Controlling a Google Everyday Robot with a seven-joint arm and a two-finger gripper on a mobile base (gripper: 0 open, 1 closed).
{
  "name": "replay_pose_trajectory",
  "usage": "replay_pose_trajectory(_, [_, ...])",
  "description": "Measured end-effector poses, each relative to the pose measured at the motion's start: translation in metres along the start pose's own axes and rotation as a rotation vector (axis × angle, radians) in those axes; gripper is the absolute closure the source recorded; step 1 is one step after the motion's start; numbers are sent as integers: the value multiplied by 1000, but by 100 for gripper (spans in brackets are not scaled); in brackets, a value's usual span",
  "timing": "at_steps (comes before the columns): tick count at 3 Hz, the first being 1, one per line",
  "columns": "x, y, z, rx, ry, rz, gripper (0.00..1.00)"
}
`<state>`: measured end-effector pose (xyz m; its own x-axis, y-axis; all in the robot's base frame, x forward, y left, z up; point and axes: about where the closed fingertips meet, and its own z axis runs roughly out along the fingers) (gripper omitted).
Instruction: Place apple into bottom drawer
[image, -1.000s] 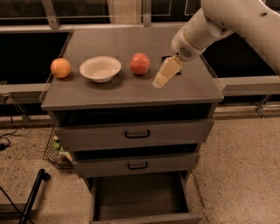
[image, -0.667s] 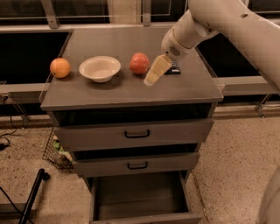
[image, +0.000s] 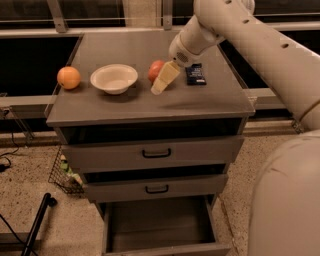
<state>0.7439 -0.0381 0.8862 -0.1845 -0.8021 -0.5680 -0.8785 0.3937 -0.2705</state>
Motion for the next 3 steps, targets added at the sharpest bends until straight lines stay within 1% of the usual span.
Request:
replay_pose_trajectory(1, [-7, -7, 20, -13, -2, 13, 0])
replay_pose_trajectory(3, [-4, -21, 50, -55, -9, 109, 0])
